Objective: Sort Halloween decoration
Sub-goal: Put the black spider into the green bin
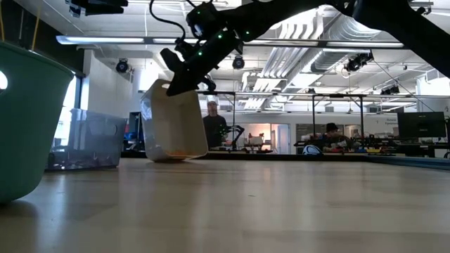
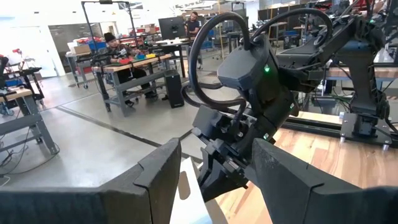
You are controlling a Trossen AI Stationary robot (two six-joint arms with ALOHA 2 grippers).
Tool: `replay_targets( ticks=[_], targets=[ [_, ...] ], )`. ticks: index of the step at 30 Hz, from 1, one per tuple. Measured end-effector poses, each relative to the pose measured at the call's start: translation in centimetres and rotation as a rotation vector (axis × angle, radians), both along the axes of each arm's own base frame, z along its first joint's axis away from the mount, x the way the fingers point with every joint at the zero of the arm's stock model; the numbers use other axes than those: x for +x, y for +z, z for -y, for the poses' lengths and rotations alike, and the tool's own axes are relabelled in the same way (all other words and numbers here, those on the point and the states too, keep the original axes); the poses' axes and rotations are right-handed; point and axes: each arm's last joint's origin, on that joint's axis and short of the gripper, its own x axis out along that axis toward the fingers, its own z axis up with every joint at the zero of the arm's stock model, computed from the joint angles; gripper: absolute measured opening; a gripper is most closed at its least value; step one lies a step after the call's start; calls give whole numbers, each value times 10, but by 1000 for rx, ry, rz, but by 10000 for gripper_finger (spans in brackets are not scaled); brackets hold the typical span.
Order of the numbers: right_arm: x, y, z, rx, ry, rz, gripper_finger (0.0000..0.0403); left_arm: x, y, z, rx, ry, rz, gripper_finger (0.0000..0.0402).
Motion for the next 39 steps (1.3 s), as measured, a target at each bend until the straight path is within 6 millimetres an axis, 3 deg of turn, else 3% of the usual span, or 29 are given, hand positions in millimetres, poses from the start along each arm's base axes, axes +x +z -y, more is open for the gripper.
replay_targets(
  ticks=[39],
  targets=[
    [-2,-2,2,-7,8,-29,6,0,0,0,0,0,0,186]
  ],
)
